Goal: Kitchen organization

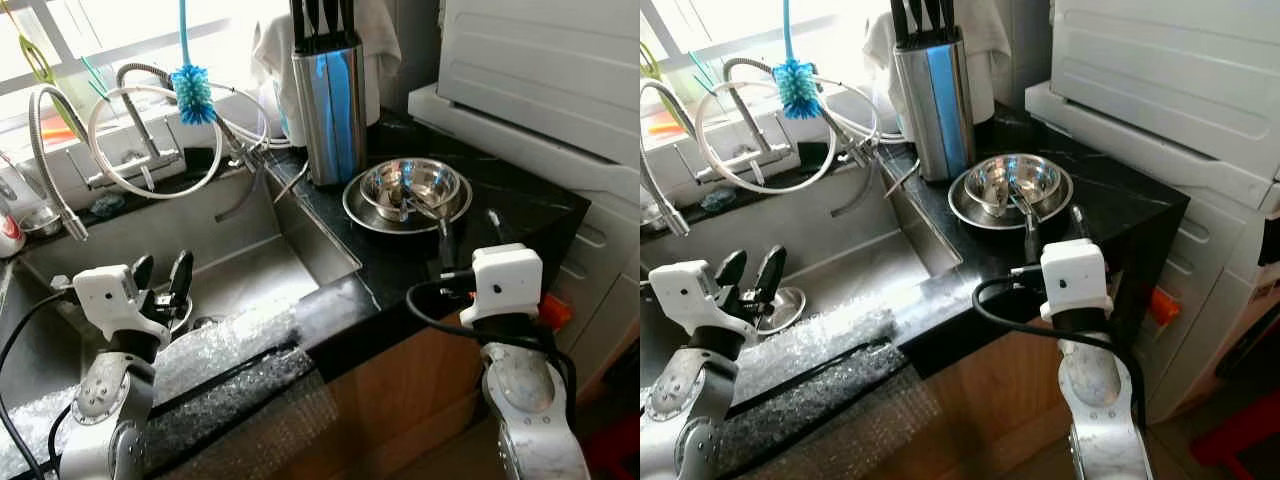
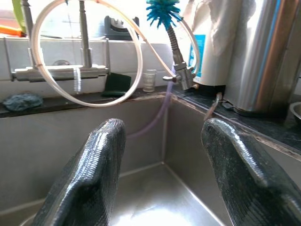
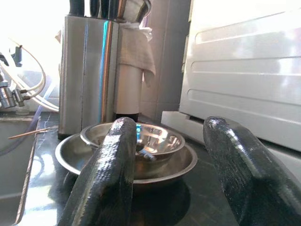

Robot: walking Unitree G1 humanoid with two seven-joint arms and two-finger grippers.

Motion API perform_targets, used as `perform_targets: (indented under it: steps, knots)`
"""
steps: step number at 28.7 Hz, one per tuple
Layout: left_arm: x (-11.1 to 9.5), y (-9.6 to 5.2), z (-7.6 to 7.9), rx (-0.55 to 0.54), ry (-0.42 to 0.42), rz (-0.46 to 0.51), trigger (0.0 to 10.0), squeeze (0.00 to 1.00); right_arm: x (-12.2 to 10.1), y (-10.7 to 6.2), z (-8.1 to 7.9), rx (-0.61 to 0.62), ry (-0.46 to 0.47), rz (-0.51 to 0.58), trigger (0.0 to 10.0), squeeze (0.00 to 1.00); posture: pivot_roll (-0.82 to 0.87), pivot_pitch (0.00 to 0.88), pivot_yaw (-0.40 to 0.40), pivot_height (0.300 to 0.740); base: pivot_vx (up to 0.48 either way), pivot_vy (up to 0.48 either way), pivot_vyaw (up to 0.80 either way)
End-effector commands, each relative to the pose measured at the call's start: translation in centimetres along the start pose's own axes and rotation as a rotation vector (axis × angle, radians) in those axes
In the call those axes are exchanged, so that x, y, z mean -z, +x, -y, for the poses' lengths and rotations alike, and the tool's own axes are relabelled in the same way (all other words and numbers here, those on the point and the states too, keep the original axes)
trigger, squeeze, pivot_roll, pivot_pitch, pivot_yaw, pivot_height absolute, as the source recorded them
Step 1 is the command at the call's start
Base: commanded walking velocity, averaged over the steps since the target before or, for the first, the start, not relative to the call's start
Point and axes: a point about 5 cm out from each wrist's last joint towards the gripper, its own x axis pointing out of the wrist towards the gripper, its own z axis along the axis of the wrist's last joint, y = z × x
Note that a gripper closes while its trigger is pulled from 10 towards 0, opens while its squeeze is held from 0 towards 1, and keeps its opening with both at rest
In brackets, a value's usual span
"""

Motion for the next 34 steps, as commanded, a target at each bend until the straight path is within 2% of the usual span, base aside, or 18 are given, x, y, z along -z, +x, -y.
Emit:
perform_targets:
  steps: [1, 9, 18, 24, 29, 34]
  knots:
    - [-0.3, 0.1, -0.8, -0.023, 0.02, 0.005, 10.0, 0.0, -0.8, 0.2, -0.4, -0.021, 0.02, 0.027, 10.0, 0.0, -0.15, 0.0, 0.15, 0.74, 0.0, 0.0, 0.0]
    - [-0.7, 0.5, -1.0, -0.022, 0.04, 0.013, 10.0, 0.0, -0.5, -0.3, -0.2, -0.019, 0.012, 0.009, 10.0, 0.0, -0.14, 0.0, 0.167, 0.74, 0.0, 0.0, 0.0]
    - [-0.6, 0.8, -1.0, -0.016, 0.042, 0.011, 10.0, 0.0, -0.7, 0.1, 0.0, -0.031, 0.0, 0.017, 10.0, 0.0, -0.16, 0.0, 0.159, 0.74, 0.0, 0.0, 0.0]
    - [-0.3, 0.7, -0.7, -0.019, 0.035, 0.01, 10.0, 0.0, -0.9, 0.0, 0.3, -0.039, -0.01, 0.019, 10.0, 0.0, -0.17, 0.0, 0.143, 0.74, 0.0, 0.0, 0.0]
    - [0.1, 0.7, 0.1, -0.024, 0.008, 0.014, 10.0, 0.0, -0.9, -0.2, 0.8, -0.042, -0.024, 0.013, 10.0, 0.0, -0.17, 0.0, 0.141, 0.74, 0.0, 0.0, 0.0]
    - [0.0, 0.8, 0.0, -0.018, 0.01, 0.013, 10.0, 0.0, -0.8, -0.2, 0.6, -0.042, -0.023, 0.007, 10.0, 0.0, -0.17, 0.0, 0.147, 0.74, 0.0, 0.0, 0.0]
